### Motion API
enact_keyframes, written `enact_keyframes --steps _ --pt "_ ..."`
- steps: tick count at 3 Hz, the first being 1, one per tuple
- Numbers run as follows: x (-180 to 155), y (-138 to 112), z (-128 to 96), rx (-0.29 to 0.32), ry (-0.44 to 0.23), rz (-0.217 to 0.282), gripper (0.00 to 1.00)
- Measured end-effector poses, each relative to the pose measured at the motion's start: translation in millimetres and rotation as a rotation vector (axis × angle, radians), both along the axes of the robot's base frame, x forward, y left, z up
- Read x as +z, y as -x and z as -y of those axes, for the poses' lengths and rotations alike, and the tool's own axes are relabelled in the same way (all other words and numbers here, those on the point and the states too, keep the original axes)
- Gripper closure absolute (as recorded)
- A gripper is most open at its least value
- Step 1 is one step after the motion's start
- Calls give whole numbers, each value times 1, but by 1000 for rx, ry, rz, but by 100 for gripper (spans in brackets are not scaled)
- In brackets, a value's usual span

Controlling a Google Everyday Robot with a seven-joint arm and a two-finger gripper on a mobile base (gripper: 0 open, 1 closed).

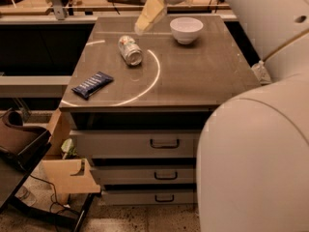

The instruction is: Place 7up can upright

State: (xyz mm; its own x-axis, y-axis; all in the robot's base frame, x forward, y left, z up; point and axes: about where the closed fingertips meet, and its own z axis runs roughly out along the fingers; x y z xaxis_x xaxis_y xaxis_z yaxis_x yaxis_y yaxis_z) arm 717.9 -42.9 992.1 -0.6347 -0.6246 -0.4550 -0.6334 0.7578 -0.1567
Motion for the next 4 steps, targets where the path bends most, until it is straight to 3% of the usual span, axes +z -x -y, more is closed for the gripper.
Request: enact_keyframes --steps 2,4 --pt "-21 -29 -57 -60 -37 -17 0" --pt "-44 -46 -91 -98 -60 -60 0"
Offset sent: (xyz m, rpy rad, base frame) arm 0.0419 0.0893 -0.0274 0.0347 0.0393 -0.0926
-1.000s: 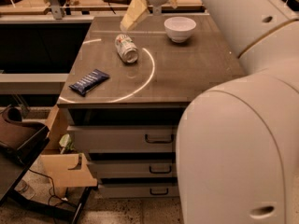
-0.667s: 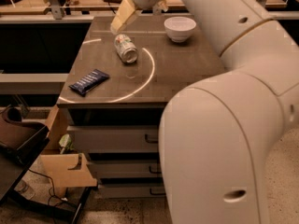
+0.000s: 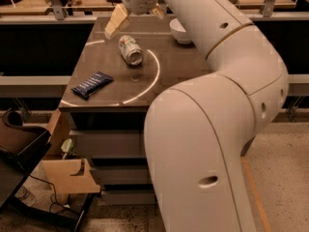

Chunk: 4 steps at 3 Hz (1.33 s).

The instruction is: Place 7up can upright

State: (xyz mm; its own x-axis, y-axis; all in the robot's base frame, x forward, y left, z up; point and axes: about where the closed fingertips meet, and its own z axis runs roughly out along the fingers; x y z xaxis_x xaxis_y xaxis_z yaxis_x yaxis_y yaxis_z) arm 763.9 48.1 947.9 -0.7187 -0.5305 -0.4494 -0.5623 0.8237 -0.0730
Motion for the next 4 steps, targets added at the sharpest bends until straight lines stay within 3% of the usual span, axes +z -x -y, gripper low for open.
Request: enact_keyframes --steps 2,4 --pt "-22 -16 -24 2 3 -45 0" --pt "-41 -24 -25 -25 78 -83 0"
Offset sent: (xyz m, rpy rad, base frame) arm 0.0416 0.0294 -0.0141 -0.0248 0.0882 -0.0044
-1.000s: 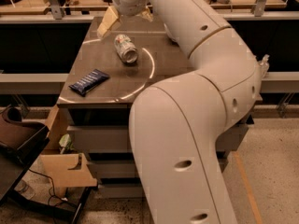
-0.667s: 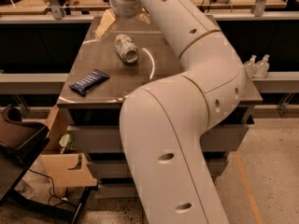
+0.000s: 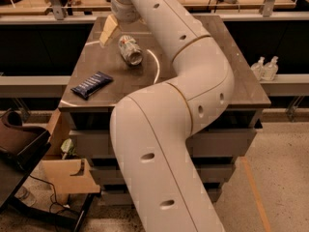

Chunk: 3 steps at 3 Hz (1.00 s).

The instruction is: Place 7up can upright

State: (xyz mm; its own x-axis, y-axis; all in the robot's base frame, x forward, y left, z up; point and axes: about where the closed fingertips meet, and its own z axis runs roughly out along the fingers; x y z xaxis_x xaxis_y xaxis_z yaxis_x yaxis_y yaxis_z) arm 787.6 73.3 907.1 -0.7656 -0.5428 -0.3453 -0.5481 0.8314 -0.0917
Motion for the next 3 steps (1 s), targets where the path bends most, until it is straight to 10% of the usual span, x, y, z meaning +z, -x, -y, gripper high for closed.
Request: enact_keyframes --steps 3 --pt "-24 -6 -4 -36 61 -35 0"
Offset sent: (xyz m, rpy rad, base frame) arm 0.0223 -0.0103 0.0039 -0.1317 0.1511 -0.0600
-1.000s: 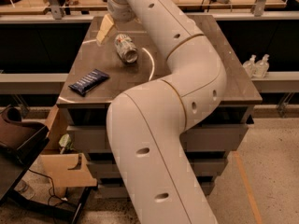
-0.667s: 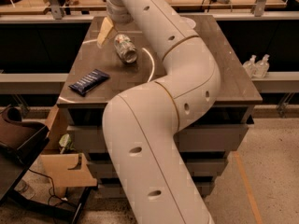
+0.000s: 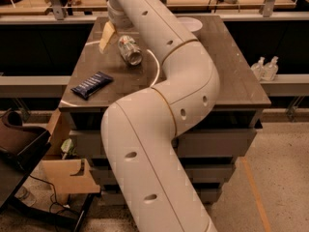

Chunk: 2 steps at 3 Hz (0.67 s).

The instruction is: Place 7up can upright

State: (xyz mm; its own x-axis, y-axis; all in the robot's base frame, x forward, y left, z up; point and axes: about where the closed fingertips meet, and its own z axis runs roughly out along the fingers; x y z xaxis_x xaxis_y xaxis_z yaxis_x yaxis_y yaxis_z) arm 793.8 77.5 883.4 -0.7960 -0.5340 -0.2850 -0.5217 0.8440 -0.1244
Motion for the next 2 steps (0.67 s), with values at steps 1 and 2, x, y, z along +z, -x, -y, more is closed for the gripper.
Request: enact_keyframes --steps 1,2 --pt "-13 -2 -3 -8 19 -16 0" --pt "-23 -4 -2 -16 33 -30 0"
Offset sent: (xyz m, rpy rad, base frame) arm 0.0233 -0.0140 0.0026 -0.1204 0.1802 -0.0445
